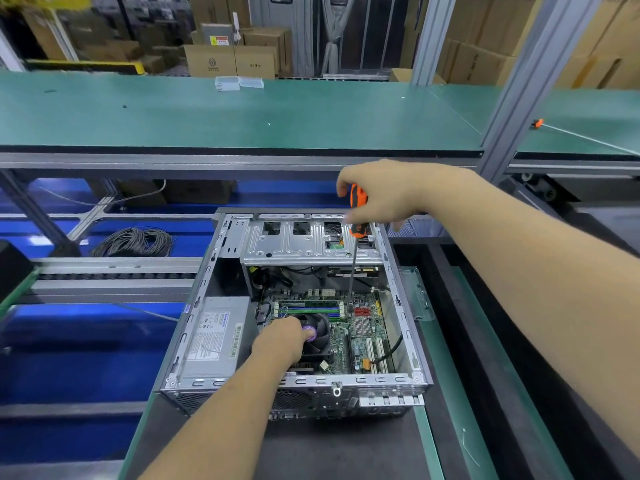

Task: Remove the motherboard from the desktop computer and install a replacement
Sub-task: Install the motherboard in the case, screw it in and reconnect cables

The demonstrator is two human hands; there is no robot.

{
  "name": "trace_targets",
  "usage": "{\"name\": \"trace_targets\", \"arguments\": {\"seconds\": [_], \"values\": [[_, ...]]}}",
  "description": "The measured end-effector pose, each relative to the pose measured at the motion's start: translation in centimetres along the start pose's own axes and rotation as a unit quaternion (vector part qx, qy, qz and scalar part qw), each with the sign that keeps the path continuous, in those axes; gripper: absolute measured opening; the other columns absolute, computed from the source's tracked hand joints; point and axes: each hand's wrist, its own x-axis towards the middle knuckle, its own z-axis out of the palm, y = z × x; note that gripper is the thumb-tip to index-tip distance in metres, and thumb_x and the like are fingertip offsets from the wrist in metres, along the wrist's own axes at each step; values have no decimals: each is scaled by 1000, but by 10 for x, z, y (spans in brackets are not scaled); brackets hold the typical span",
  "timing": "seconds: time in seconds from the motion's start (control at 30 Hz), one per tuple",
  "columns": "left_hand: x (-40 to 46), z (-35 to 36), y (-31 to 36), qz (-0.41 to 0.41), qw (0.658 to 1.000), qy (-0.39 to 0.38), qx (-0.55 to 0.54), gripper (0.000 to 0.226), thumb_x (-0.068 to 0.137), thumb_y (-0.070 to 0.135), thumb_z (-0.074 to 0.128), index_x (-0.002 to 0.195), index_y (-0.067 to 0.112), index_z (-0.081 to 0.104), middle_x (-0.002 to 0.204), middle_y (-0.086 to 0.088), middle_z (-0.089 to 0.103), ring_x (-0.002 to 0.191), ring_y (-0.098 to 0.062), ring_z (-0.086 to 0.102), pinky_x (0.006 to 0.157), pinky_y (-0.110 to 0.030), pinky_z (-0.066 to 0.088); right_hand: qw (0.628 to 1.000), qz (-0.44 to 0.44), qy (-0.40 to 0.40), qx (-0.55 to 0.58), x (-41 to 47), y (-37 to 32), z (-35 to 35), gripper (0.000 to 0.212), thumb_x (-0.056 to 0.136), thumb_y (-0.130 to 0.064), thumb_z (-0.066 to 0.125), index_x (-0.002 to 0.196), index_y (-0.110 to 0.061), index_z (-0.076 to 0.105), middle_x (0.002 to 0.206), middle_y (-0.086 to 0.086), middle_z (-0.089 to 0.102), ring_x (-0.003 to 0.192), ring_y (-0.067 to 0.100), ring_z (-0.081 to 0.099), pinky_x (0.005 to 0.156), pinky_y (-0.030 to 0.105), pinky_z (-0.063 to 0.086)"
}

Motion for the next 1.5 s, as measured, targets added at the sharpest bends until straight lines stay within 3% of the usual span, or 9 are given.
{"name": "trace_targets", "arguments": {"seconds": [0.13,0.23,0.33,0.4,0.43,0.57,0.7,0.87,1.5], "values": [[-14,-8,5,-11,999,42,-28,36,104,39,47,77,14,46,73,-1,51,69,-23,54,66,-32,43,998,2,46,-48,2,4,1,18,100,-35,54,101,-18,58,91,2,63,68,15,55,64,31,43],[-26,-26,27,-1,960,218,-178,43,104,31,42,63,16,41,60,1,47,58,-22,48,57,-30,35,1000,-15,17,21,-3,3,1,21,94,-21,58,110,-28,46,90,-5,57,69,9,51,58,30,39],[-18,-48,62,-72,743,161,-645,32,102,13,35,72,9,46,56,-1,35,45,-17,28,47,-25,24,995,27,96,2,1,3,11,30,97,-41,57,106,-16,44,89,2,53,72,17,52,58,32,38],[-18,-51,77,-108,583,79,-802,25,101,3,28,95,3,53,63,-2,34,48,-14,25,42,-24,23,992,11,123,38,3,4,19,25,98,-33,58,109,-15,44,97,6,55,83,25,53,68,35,40],[-19,-48,81,-110,558,67,-820,26,102,0,28,106,2,53,65,-3,36,51,-14,26,43,-25,25,990,-8,119,70,2,4,21,22,97,-24,59,112,-17,44,98,4,56,85,24,52,69,34,39],[-27,-21,78,-124,533,22,-837,38,100,-7,29,129,-4,53,79,-8,49,60,-16,35,55,-26,32,982,-29,121,140,0,7,25,32,86,-7,61,110,-24,48,101,0,50,87,21,54,68,28,41],[-27,-11,70,-138,514,4,-846,42,97,-6,30,132,-7,53,93,-10,57,64,-15,42,58,-25,35,958,11,230,169,4,10,35,32,88,-36,72,115,-22,63,107,1,45,95,18,51,81,24,34],[-21,-8,68,-168,503,14,-848,44,103,-6,20,140,-9,45,118,-17,55,70,-17,46,58,-25,36,909,4,288,302,0,8,55,52,89,-9,66,138,-19,52,118,3,64,110,21,58,99,32,45],[-22,-4,68,-200,525,12,-827,22,100,-3,39,93,-4,59,86,-16,54,69,-21,46,65,-31,49,895,5,326,304,-7,30,68,53,92,-13,68,128,-36,37,104,1,57,91,24,58,80,35,47]]}}
